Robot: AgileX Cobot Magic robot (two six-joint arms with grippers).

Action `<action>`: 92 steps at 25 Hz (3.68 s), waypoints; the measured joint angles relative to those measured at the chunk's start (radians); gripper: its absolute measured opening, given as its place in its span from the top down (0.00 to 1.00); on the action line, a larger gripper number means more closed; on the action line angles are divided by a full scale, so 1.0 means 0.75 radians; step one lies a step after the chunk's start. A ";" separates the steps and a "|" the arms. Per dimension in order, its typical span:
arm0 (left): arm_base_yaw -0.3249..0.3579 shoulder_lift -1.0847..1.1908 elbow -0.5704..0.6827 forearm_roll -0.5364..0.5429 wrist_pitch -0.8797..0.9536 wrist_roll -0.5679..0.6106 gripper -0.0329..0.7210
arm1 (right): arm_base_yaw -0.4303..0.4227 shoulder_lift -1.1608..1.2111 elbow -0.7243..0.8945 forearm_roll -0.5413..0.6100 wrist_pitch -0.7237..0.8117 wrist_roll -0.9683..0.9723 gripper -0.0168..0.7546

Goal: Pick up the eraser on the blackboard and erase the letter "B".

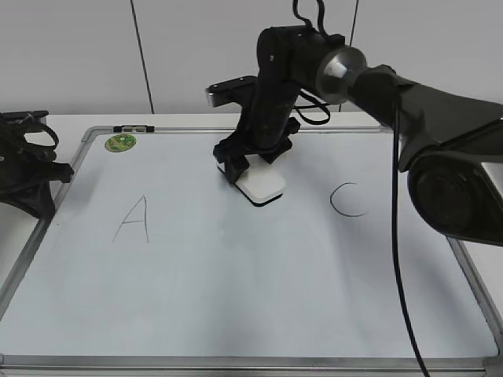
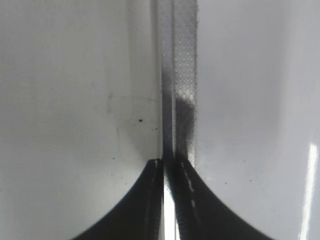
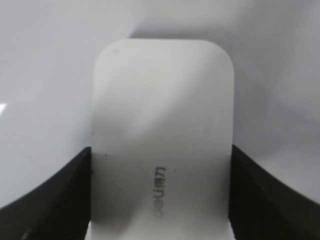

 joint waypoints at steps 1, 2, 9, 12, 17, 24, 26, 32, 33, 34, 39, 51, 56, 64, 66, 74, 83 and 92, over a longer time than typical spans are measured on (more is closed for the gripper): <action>0.000 0.000 0.000 0.000 0.000 0.000 0.88 | 0.015 0.000 0.000 0.002 -0.003 -0.007 0.28; 0.000 0.000 0.000 0.000 0.000 0.000 0.88 | 0.029 0.000 0.000 0.002 -0.003 -0.010 0.28; 0.000 0.000 0.000 0.000 -0.002 0.000 0.88 | 0.052 0.000 0.000 -0.009 -0.003 -0.015 0.28; 0.000 0.000 0.000 0.000 -0.005 0.000 0.87 | 0.033 0.000 0.000 -0.017 -0.003 -0.015 0.28; 0.000 0.000 0.000 -0.002 -0.007 0.000 0.87 | -0.021 0.000 0.000 0.017 -0.003 -0.015 0.28; 0.000 0.000 0.000 -0.005 -0.010 0.000 0.87 | -0.142 0.000 0.000 0.003 -0.003 -0.015 0.28; 0.000 0.000 0.000 -0.005 -0.011 0.000 0.87 | -0.162 0.000 -0.001 0.001 -0.003 -0.015 0.28; 0.000 0.000 0.000 -0.008 -0.013 0.000 0.87 | -0.166 -0.036 0.016 -0.038 0.018 -0.013 0.28; 0.000 0.000 0.000 -0.008 -0.013 0.000 0.87 | -0.166 -0.064 0.025 -0.046 0.033 -0.013 0.28; 0.000 0.000 0.000 -0.008 -0.013 0.000 0.87 | -0.166 -0.102 0.030 -0.049 0.037 -0.013 0.28; 0.000 0.001 0.000 -0.012 -0.016 0.000 0.87 | -0.174 -0.358 0.181 -0.064 0.034 -0.007 0.28; 0.000 0.001 0.000 -0.015 -0.016 0.000 0.86 | -0.211 -0.954 1.179 -0.225 -0.074 0.171 0.28; 0.000 0.001 0.000 -0.016 -0.016 0.000 0.86 | -0.356 -1.125 1.518 -0.186 -0.239 0.248 0.28; 0.000 0.001 0.000 -0.026 -0.016 0.002 0.86 | -0.490 -1.143 1.646 -0.113 -0.469 0.255 0.28; 0.000 0.001 0.000 -0.028 -0.016 0.002 0.86 | -0.510 -1.133 1.646 -0.101 -0.510 0.257 0.28; 0.001 0.001 0.000 -0.031 -0.016 0.002 0.85 | -0.549 -1.024 1.643 -0.083 -0.621 0.257 0.28; 0.001 0.001 0.000 -0.031 -0.016 0.002 0.85 | -0.549 -0.863 1.514 -0.077 -0.649 0.257 0.28; 0.001 0.001 0.000 -0.031 -0.016 0.002 0.84 | -0.549 -0.792 1.476 -0.077 -0.652 0.257 0.28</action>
